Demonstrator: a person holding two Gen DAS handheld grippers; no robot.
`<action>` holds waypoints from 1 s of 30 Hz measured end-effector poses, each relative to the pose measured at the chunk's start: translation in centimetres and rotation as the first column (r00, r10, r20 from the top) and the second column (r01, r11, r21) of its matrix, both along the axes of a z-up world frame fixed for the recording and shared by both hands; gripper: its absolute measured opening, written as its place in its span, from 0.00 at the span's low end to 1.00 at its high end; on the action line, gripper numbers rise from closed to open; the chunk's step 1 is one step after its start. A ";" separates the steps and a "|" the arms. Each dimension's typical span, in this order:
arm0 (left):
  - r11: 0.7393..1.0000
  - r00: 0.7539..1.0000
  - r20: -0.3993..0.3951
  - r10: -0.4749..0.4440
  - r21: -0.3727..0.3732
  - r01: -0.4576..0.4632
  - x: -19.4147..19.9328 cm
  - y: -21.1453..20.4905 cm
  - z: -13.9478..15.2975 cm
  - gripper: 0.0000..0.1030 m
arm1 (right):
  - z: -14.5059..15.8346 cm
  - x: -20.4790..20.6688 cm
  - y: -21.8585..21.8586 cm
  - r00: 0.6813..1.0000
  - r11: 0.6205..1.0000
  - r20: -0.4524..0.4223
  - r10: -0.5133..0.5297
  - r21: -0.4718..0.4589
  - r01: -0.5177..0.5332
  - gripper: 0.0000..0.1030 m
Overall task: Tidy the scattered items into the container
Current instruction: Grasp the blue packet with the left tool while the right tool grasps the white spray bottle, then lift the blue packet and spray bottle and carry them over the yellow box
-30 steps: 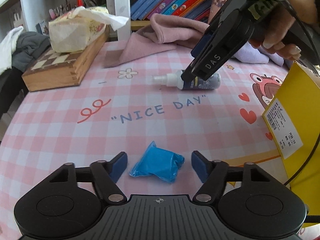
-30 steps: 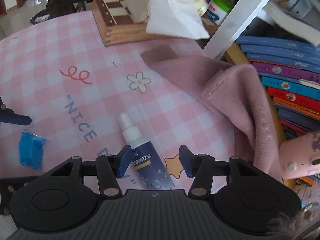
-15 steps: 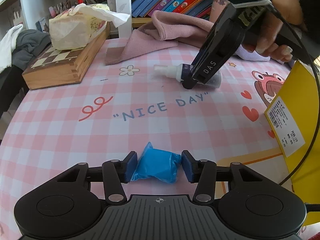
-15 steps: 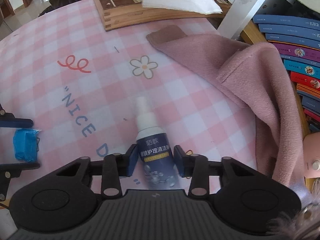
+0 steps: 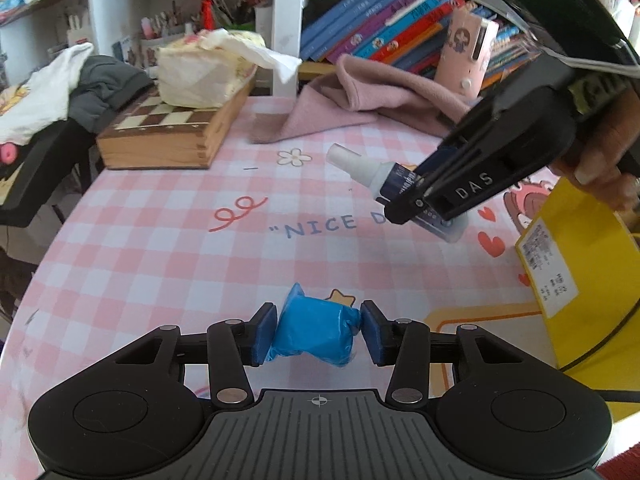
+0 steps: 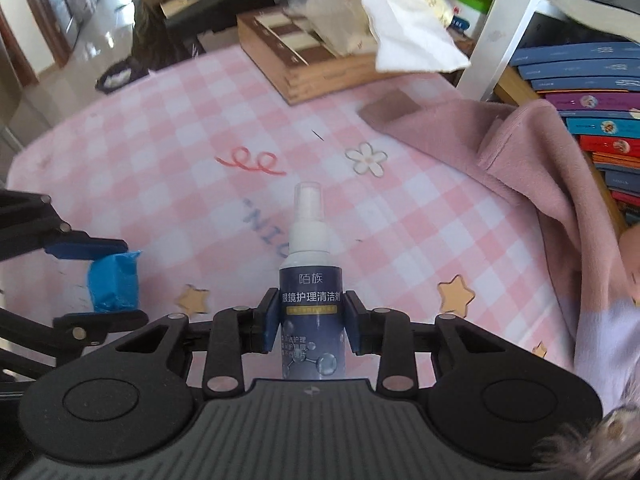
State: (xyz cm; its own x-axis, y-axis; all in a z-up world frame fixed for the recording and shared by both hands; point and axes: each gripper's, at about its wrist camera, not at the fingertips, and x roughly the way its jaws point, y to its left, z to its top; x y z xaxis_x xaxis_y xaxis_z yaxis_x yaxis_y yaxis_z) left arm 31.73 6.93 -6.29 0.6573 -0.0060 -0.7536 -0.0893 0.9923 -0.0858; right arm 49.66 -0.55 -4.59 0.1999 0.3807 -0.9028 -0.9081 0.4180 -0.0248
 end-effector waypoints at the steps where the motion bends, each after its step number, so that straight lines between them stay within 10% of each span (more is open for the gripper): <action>1: 1.000 1.000 0.006 0.001 0.000 -0.001 -0.4 0.0 0.3 0.42 | 0.4 -0.6 -0.1 1.000 1.000 -0.001 -0.006 0.013 0.006 0.30; 30: 0.997 0.981 0.186 -0.045 -0.056 0.056 -15.9 0.8 7.4 0.42 | 6.9 -21.5 -6.4 0.946 0.928 0.097 -0.308 0.250 0.276 0.30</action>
